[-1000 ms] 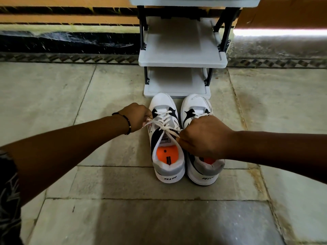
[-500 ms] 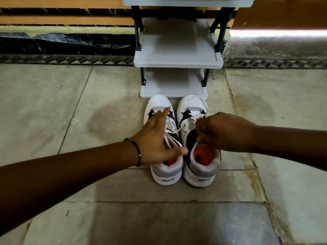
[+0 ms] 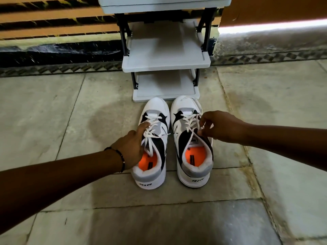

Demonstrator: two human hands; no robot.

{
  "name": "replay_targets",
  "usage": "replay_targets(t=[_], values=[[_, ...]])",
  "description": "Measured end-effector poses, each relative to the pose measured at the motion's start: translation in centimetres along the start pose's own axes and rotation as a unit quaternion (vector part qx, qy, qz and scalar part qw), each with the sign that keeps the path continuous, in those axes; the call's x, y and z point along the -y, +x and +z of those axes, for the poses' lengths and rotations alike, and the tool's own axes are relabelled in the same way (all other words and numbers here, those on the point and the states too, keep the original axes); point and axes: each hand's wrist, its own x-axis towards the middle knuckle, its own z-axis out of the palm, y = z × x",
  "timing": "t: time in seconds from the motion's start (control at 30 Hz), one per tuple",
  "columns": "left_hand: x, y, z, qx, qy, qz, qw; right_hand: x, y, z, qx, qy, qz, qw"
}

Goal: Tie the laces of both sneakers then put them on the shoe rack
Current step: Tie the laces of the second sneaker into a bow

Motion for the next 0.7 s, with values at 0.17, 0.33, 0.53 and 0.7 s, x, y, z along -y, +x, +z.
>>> replay_targets(t=[0.17,0.33,0.53,0.7], values=[[-1.1,0.6,0.2,0.019,-0.027,-0.050,0.998,0.6,0.7,0.5,-0.005,0.065,-0.006,0.998],[-6.9,1.8,-3.2,0.047,0.071,-0.088,0.992,1.6,1.1,-0.1,0.041,0.263,0.065,0.962],[-11.3,4.6,-3.0,0.038,-0.223,0.001,0.974,2.3,1.2,-0.8,0.053,0.299,0.069,0.950],[-11.7,4.6,-1.3,0.036,-0.284,-0.029,0.958,1.4,0.9,-1.6,-0.008,0.295,0.069,0.953]])
